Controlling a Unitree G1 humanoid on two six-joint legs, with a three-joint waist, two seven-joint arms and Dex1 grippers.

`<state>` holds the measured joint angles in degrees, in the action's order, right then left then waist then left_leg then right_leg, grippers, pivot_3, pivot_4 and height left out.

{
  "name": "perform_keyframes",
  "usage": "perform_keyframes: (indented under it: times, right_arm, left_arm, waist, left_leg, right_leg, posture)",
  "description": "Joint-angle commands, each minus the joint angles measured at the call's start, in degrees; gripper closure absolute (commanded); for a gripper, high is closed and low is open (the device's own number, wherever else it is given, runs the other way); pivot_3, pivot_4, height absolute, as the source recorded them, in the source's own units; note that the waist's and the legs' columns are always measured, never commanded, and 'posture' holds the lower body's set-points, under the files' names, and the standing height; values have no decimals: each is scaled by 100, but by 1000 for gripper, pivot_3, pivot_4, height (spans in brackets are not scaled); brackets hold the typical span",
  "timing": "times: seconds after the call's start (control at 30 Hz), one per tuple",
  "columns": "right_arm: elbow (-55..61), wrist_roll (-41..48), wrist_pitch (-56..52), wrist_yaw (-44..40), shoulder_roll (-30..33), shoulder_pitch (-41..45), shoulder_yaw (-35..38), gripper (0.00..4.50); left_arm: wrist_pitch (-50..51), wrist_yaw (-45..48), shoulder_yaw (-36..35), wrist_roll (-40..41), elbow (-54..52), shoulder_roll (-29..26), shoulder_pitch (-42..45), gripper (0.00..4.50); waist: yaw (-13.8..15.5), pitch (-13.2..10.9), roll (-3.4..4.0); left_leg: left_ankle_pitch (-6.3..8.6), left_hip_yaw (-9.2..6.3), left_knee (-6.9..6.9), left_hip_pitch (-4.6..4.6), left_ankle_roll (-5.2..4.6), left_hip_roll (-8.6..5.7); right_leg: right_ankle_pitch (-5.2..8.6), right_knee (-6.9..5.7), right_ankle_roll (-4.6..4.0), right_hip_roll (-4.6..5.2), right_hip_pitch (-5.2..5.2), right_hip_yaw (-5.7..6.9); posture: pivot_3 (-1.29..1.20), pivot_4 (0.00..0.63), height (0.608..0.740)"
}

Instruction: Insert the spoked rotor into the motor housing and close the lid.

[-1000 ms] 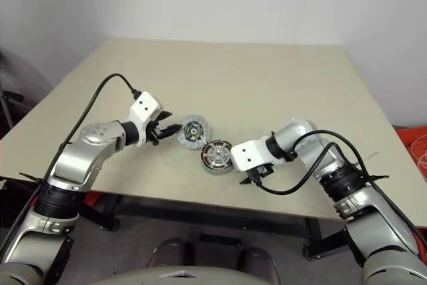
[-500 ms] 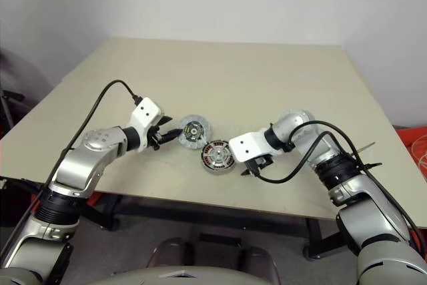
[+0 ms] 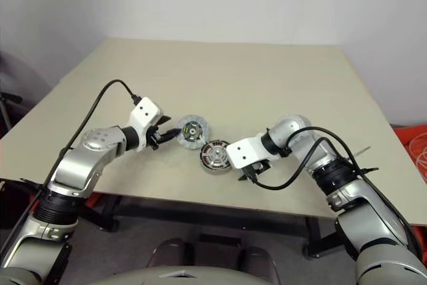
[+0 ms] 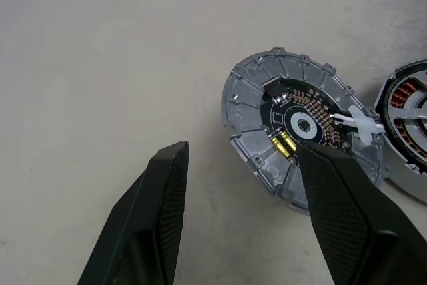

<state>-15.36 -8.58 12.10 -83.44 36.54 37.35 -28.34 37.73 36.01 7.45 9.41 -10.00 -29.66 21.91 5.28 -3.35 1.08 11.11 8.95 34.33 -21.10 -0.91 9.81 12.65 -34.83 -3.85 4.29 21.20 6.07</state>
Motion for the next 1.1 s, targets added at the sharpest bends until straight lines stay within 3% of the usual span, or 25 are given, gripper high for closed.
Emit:
perform_keyframes:
  times: [0.03,0.17,0.23,0.5,0.7,1.1]
  right_arm:
    - [-103,-129,33,99,-125,231,-50,1413]
    - [-295,-282,87,265,-261,357,-62,2254]
    - [-336,-302,104,297,-294,379,-50,2988]
    - [-484,-353,207,476,-343,456,25,2988]
    - [-466,-308,217,520,-326,471,61,4387]
    - [-476,-281,124,580,-212,484,134,4498]
  left_arm:
    - [-139,-58,-68,-57,-81,-11,83,1782]
    - [-153,-119,-106,-69,-88,24,32,1782]
    - [-162,-132,-109,-74,-98,26,2,1782]
    - [-172,-164,-105,-75,-77,21,-4,1782]
    - [-252,-182,-90,-105,36,47,51,1782]
    - [-325,-256,-85,-141,85,86,9,1782]
  waist:
    - [0,0,0]
    - [-18,0,0]
    - [-17,0,0]
    - [-74,0,-1]
    - [-110,-1,0]
    - [-84,-1,-1]
  left_leg:
    - [-1,0,0,1,1,1]
    - [-3,0,0,4,5,1]
    - [-5,0,0,7,8,2]
    - [-6,0,0,11,10,3]
    - [-8,0,0,15,12,4]
    - [-5,-1,0,-1,7,0]
  right_leg:
    - [0,-1,0,0,0,0]
    - [0,-3,1,0,0,0]
    - [0,-6,1,-1,-2,0]
    - [3,-8,6,-1,-3,0]
    - [6,-7,13,-2,-7,0]
    - [-2,-3,-1,-1,-2,0]
  posture:
    - [0,0,740]
    - [0,0,740]
    - [0,0,740]
    - [0,0,740]
    - [0,0,740]
    - [0,0,740]
